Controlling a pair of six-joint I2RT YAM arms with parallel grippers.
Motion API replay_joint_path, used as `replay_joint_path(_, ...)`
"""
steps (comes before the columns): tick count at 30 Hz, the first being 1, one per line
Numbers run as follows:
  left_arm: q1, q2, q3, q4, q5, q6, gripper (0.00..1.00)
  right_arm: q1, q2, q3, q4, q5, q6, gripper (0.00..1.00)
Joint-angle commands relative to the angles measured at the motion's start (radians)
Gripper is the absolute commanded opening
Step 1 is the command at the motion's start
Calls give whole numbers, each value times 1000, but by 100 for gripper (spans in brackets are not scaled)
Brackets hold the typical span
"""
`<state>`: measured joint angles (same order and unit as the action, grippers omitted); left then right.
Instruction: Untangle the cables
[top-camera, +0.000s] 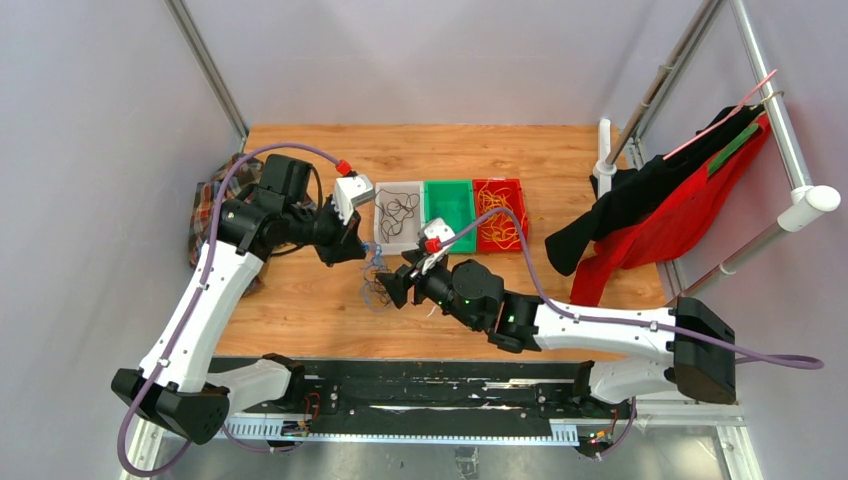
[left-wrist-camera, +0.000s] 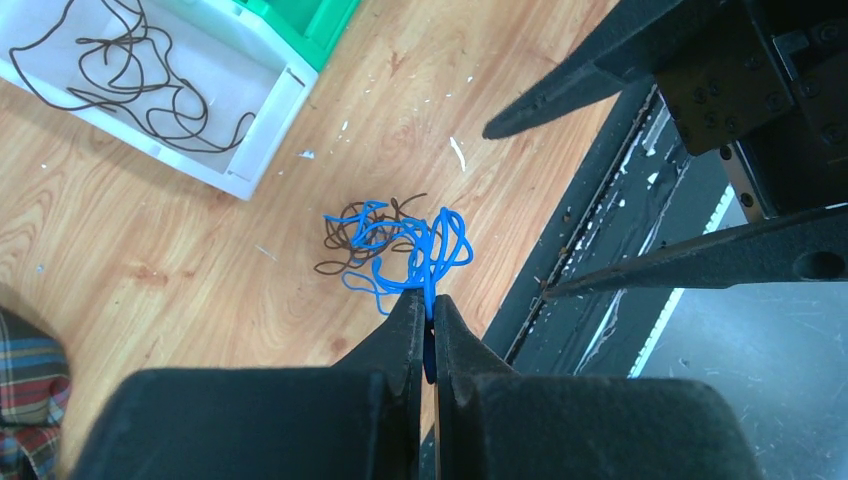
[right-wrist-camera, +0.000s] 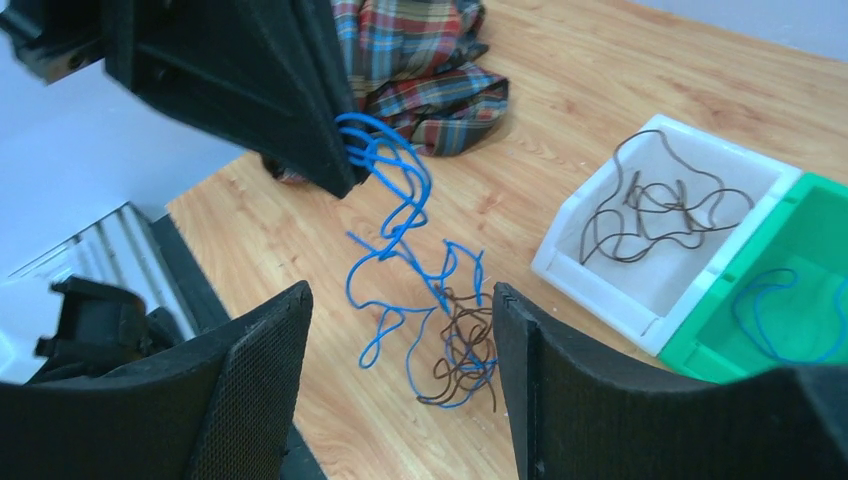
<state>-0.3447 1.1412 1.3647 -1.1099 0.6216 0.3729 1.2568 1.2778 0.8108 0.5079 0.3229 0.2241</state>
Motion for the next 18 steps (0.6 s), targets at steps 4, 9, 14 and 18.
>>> replay_joint_path(4,-5,-32,16,-11,17,-54,1,11,92,128,46,196,-128,61)
replay_joint_path(9,-5,-53,7,-11,28,-72,1,-3,147,188,51,238,-150,46)
replay_joint_path(14,-5,-70,5,-11,9,-69,1,-5,133,175,45,220,-170,5)
replay_joint_path(18,-5,-66,14,-11,-15,-70,16,-6,82,138,45,193,-167,1)
